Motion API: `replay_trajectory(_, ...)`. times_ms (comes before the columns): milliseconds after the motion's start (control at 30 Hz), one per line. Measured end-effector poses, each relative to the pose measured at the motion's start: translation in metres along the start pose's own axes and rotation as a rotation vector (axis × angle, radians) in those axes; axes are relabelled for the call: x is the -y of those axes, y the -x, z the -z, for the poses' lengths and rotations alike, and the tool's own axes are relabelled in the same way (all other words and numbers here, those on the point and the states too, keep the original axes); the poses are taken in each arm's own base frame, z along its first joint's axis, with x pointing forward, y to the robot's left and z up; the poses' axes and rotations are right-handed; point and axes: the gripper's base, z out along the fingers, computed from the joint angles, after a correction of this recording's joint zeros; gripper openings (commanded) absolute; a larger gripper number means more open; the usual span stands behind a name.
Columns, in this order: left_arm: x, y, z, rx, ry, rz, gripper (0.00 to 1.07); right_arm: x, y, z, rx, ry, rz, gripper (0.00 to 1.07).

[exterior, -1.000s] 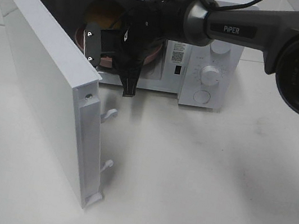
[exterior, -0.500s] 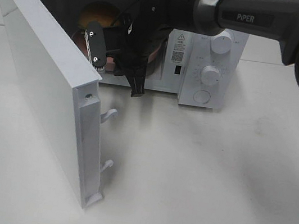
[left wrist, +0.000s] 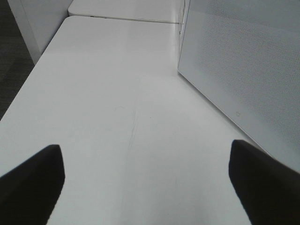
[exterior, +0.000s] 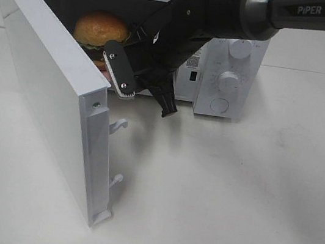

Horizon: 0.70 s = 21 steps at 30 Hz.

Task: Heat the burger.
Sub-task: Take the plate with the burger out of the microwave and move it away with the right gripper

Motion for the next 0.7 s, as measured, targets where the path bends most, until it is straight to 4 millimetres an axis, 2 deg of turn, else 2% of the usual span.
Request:
replay_trajectory(333,0.0,0.0,0.0,0.0,0.0,0.0,0.87,-0.012,0.001,0.019,0.011,0.005,0.08,0.0)
replay_trajectory(400,0.0,0.0,0.0,0.0,0.0,0.0,0.87,-0.015,0.001,0.028,0.022,0.001,0.095,0.0)
replay_trajectory(700,0.0,0.0,0.0,0.0,0.0,0.0,0.87,-0.025,-0.004,0.048,0.027,-0.005,0.135,0.0)
